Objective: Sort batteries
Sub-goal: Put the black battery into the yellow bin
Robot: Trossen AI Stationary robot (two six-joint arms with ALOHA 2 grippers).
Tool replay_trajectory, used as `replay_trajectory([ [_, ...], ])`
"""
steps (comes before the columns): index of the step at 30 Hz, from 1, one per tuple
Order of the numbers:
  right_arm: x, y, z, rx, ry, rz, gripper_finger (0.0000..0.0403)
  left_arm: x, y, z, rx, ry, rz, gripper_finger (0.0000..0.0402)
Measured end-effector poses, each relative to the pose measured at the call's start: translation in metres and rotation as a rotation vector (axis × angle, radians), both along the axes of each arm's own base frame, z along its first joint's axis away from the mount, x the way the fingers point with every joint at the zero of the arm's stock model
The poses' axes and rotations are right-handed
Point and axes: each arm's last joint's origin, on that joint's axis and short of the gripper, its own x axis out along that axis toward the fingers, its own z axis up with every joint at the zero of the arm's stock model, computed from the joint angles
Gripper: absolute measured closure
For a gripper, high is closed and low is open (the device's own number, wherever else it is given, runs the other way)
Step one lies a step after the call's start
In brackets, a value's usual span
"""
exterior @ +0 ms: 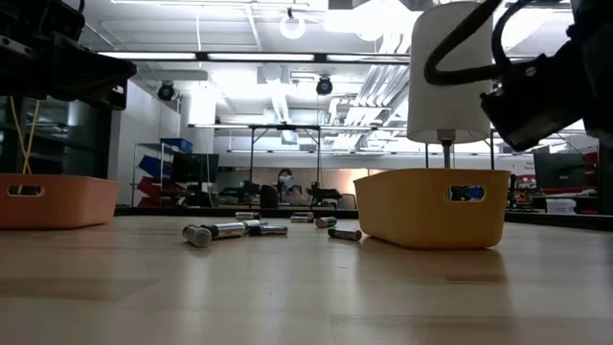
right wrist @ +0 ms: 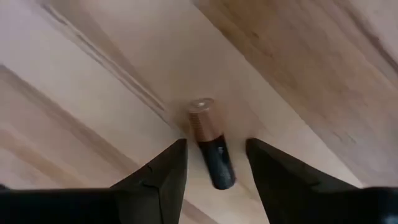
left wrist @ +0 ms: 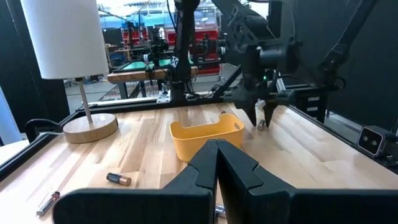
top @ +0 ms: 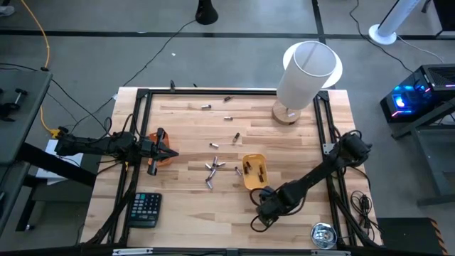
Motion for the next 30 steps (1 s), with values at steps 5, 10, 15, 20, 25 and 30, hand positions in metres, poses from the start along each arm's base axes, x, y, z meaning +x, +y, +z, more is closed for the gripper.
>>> replay_trajectory([
  [5, -0.001, -0.001, -0.013, -0.035, 0.051, 0.096, 0.0253, 0.000, 0.000, 0.000, 0.000, 0.000, 0.000, 0.0401],
  [10, -0.006, -0.020, -0.002, -0.152, 0.112, 0.105, 0.0376, 0.000, 0.000, 0.000, 0.000, 0.000, 0.000, 0.0401],
  [15, -0.022, -0.058, 0.032, -0.366, 0.205, 0.029, 0.0361, 0.000, 0.000, 0.000, 0.000, 0.000, 0.000, 0.0401],
  [20, -0.025, -0.088, 0.069, -0.436, 0.069, -0.073, 0.0383, 0.000, 0.000, 0.000, 0.000, 0.001, 0.000, 0.0401],
  [25, 0.001, -0.101, 0.090, -0.344, -0.265, -0.155, 0.0380, 0.000, 0.000, 0.000, 0.000, 0.000, 0.000, 0.0401],
  [30, 0.026, -0.112, 0.086, -0.276, -0.382, -0.195, 0.0322, 0.000, 0.000, 0.000, 0.000, 0.001, 0.000, 0.0401],
])
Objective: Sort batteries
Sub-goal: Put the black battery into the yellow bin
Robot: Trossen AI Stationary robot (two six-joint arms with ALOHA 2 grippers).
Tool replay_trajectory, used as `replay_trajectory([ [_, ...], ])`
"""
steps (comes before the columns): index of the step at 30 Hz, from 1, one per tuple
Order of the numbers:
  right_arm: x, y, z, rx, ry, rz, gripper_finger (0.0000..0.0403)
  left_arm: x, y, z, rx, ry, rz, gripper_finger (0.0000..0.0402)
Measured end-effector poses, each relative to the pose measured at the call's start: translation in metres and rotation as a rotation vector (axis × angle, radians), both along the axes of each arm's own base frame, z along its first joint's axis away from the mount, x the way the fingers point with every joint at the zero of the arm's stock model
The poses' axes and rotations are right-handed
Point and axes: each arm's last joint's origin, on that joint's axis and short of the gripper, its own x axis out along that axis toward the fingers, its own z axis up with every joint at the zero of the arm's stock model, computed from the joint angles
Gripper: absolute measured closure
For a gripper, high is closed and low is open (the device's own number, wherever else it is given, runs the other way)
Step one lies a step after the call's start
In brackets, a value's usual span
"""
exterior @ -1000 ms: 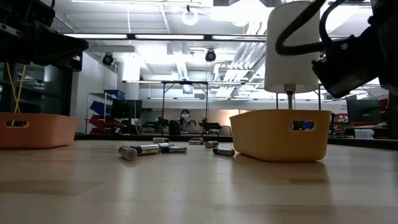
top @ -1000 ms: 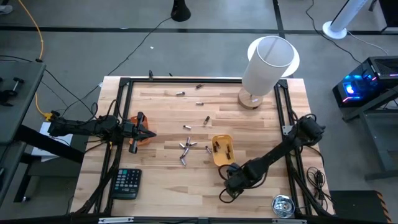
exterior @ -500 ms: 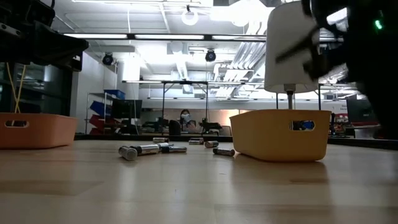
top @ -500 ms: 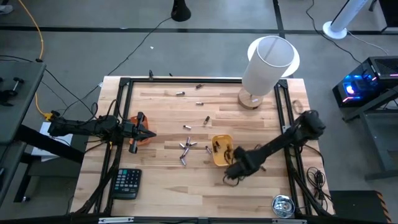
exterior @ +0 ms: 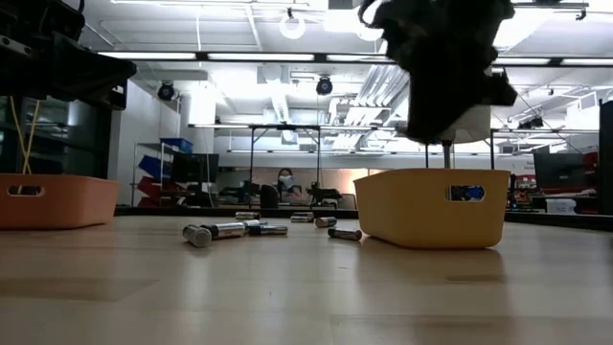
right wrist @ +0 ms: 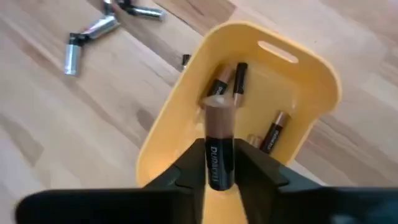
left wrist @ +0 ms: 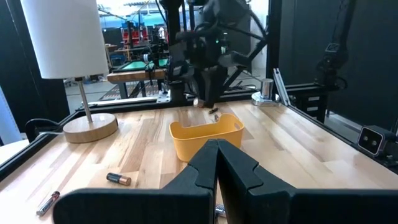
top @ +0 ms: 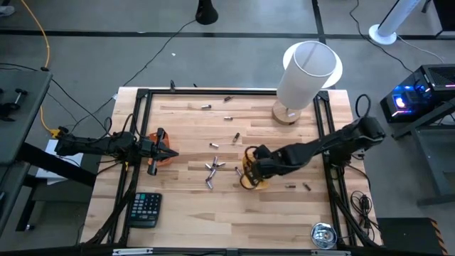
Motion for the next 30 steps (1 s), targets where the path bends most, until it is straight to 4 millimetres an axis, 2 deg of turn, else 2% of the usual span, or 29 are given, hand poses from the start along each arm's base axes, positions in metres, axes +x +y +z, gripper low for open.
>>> replay_trajectory([
  [4, 0.003, -0.009, -0.005, 0.034, 0.035, -0.016, 0.0264, 0.000, 0.000, 0.000, 0.000, 0.000, 0.000, 0.0401],
  [8, -0.003, -0.014, 0.004, 0.065, 0.054, 0.064, 0.0221, 0.000, 0.000, 0.000, 0.000, -0.001, 0.001, 0.0401],
  [13, -0.040, -0.005, 0.021, 0.065, 0.214, 0.132, 0.0213, 0.000, 0.000, 0.000, 0.000, -0.001, 0.000, 0.0401],
  [15, -0.055, 0.000, 0.020, 0.071, 0.311, 0.186, 0.0215, 0.000, 0.000, 0.000, 0.000, 0.000, 0.001, 0.0401],
  [18, -0.069, 0.003, 0.000, 0.082, 0.428, 0.317, 0.0218, 0.000, 0.000, 0.000, 0.000, 0.000, 0.000, 0.0401],
  [22, -0.077, -0.002, -0.033, 0.105, 0.437, 0.445, 0.0220, 0.000, 0.000, 0.000, 0.000, 0.000, 0.000, 0.0401],
  [30, -0.095, -0.033, -0.079, 0.094, 0.489, 0.399, 0.0220, 0.000, 0.000, 0.000, 0.000, -0.001, 0.000, 0.0401],
])
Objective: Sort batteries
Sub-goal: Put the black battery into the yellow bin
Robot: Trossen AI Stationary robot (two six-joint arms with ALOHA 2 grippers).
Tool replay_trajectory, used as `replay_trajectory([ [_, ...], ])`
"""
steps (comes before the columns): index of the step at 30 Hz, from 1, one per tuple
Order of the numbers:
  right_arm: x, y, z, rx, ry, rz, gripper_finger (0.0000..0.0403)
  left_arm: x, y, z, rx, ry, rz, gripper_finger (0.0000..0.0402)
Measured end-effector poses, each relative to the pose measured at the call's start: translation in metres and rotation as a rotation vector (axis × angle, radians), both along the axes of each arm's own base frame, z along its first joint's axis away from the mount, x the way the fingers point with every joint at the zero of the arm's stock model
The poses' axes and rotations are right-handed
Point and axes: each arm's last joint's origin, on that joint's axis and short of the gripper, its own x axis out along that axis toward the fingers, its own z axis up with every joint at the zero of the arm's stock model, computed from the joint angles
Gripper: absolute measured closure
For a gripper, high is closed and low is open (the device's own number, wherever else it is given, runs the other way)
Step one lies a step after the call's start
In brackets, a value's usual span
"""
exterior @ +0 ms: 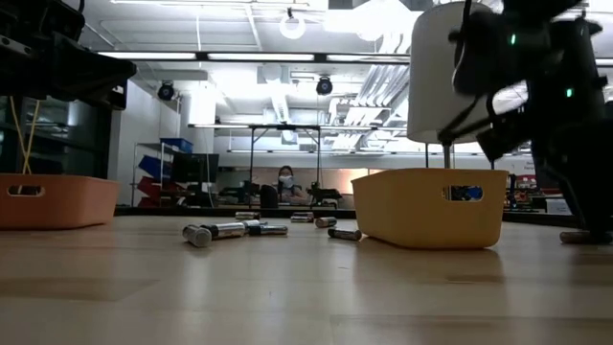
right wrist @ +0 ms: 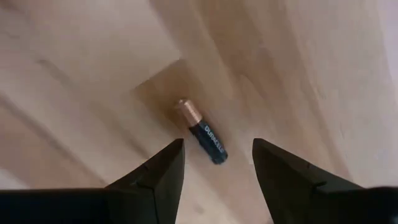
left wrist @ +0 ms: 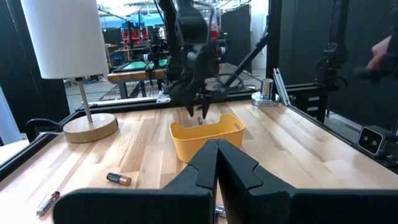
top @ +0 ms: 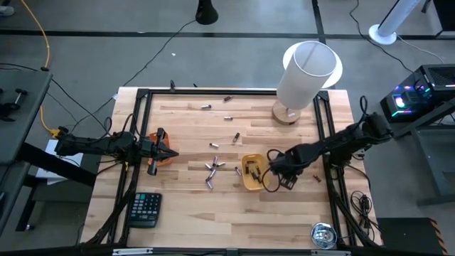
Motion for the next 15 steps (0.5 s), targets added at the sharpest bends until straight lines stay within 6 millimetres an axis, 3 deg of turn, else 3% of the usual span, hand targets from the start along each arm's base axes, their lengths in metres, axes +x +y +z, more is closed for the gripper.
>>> replay_trajectory([
  [7, -0.005, -0.006, -0.015, 0.041, -0.037, 0.004, 0.0233, 0.000, 0.000, 0.000, 0.000, 0.000, 0.000, 0.0401],
  [9, -0.005, -0.006, -0.015, 0.037, -0.040, -0.012, 0.0269, 0.000, 0.000, 0.000, 0.000, 0.000, 0.000, 0.0401],
  [12, -0.003, -0.004, -0.014, 0.033, -0.044, -0.031, 0.0363, 0.000, 0.000, 0.000, 0.000, 0.000, 0.000, 0.0401],
  [15, 0.002, -0.003, -0.005, 0.010, -0.051, -0.051, 0.0381, 0.000, 0.000, 0.000, 0.000, 0.000, 0.000, 0.0401],
])
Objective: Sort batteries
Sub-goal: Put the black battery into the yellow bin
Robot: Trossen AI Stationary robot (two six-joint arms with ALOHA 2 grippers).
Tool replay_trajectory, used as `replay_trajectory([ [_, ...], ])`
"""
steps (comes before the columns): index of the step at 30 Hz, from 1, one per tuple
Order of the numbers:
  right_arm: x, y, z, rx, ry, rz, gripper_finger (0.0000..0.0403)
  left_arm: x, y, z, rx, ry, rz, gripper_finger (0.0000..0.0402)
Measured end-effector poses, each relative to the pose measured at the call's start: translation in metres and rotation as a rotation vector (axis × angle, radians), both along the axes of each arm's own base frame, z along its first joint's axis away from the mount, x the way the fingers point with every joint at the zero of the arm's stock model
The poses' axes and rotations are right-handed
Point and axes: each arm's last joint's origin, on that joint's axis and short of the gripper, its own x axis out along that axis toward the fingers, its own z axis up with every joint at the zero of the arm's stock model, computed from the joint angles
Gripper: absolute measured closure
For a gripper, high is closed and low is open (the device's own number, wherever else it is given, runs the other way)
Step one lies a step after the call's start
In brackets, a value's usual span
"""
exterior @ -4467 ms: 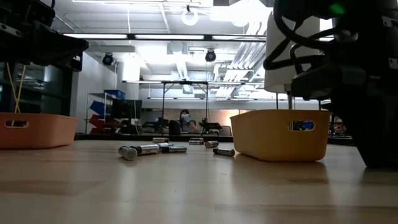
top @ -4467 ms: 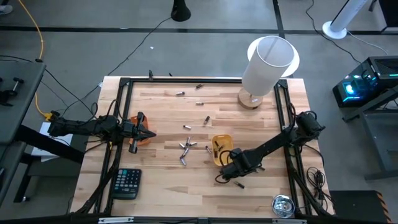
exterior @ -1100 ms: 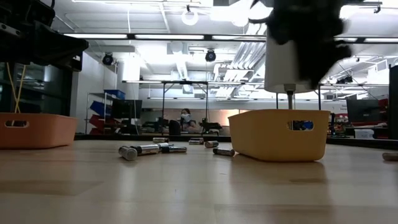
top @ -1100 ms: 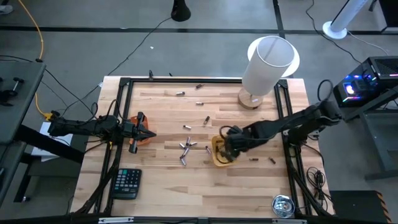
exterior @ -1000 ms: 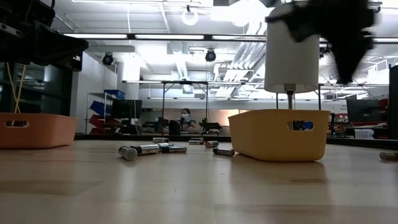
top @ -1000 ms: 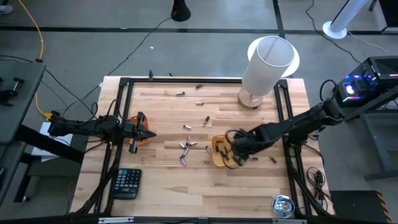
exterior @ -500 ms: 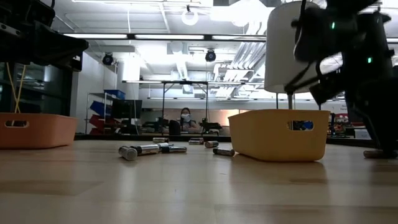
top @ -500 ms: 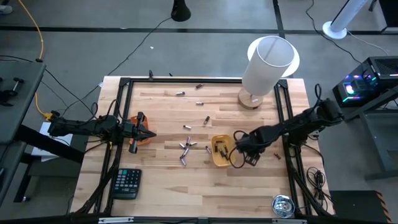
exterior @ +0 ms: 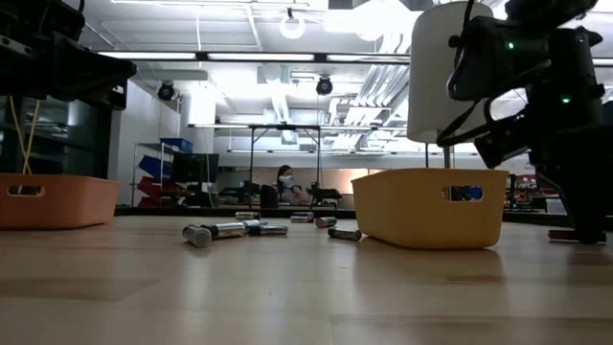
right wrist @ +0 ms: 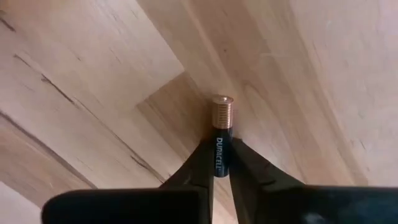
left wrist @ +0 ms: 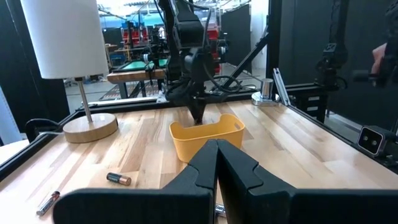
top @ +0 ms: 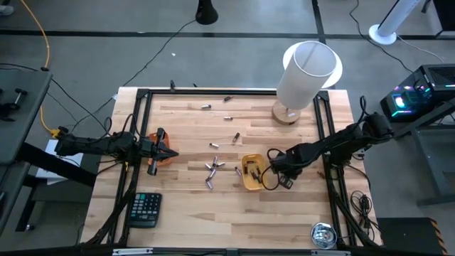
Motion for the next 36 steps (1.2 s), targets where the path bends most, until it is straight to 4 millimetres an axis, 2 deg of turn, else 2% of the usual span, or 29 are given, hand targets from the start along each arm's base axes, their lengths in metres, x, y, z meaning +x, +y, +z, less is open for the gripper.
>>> replay_trajectory([
  [5, 0.016, -0.002, 0.044, -0.133, -0.136, -0.075, 0.0394, 0.000, 0.000, 0.000, 0.000, 0.000, -0.001, 0.0401],
  [9, 0.040, 0.001, 0.079, -0.121, -0.420, -0.153, 0.0387, 0.000, 0.000, 0.000, 0.000, 0.000, 0.000, 0.0401],
  [11, 0.054, 0.004, 0.086, -0.065, -0.549, -0.163, 0.0385, 0.000, 0.000, 0.000, 0.000, 0.000, 0.000, 0.0401],
  [14, 0.067, 0.008, 0.082, 0.011, -0.598, -0.216, 0.0383, 0.000, 0.000, 0.000, 0.000, 0.000, 0.000, 0.0401],
  [17, 0.071, 0.009, 0.072, 0.024, -0.553, -0.326, 0.0369, 0.000, 0.000, 0.000, 0.000, 0.000, 0.000, 0.0401],
  [20, 0.073, 0.009, 0.067, 0.030, -0.539, -0.381, 0.0329, 0.000, 0.000, 0.000, 0.000, 0.000, 0.000, 0.0401],
  [27, 0.073, 0.011, 0.080, 0.066, -0.481, -0.365, 0.0222, 0.000, 0.000, 0.000, 0.000, -0.001, 0.000, 0.0401],
  [29, 0.064, 0.010, 0.083, 0.060, -0.354, -0.402, 0.0210, 0.000, 0.000, 0.000, 0.000, 0.000, 0.000, 0.0401],
  [33, 0.032, 0.014, 0.087, -0.085, -0.046, -0.498, 0.0209, 0.000, 0.000, 0.000, 0.000, 0.000, 0.000, 0.0401],
  [36, 0.009, 0.014, 0.081, -0.167, 0.164, -0.539, 0.0212, 0.000, 0.000, 0.000, 0.000, 0.000, 0.000, 0.0401],
])
